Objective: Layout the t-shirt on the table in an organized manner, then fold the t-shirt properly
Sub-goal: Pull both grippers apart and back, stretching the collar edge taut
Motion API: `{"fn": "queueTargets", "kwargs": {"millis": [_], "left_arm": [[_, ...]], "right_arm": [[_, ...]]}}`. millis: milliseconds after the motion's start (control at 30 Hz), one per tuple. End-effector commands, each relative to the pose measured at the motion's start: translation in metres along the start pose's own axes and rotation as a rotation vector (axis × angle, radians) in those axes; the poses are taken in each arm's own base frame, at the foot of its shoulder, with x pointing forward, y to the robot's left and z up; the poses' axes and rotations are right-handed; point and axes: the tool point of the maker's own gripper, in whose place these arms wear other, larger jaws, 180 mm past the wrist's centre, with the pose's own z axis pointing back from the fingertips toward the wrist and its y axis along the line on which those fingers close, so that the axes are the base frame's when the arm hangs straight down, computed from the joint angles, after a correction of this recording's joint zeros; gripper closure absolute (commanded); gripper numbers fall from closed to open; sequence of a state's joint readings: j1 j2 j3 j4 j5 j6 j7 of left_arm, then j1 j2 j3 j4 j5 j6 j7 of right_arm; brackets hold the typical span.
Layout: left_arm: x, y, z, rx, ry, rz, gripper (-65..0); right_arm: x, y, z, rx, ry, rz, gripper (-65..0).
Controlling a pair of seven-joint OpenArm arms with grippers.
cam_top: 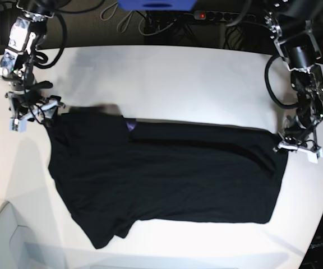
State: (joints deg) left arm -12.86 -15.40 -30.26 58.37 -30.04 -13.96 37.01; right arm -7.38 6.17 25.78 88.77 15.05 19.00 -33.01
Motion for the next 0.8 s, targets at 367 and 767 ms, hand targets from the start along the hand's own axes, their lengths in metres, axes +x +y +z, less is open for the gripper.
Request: {"fn": "queueTargets", "kwargs": {"millis": [367,767], "left_arm": [[0.019,0.000,0.004,-0.010,-0.051,-0.015,0.0],[0.016,0.005,0.007,-0.003,-0.044,-0.013,0.0]], "right_arm": [[0.005,-0.003,-0.018,0.009,-0.010,-0.040,-42.9],[-0.004,0.012,-0.015,0.102,0.014,0.024,-0.6]]}}
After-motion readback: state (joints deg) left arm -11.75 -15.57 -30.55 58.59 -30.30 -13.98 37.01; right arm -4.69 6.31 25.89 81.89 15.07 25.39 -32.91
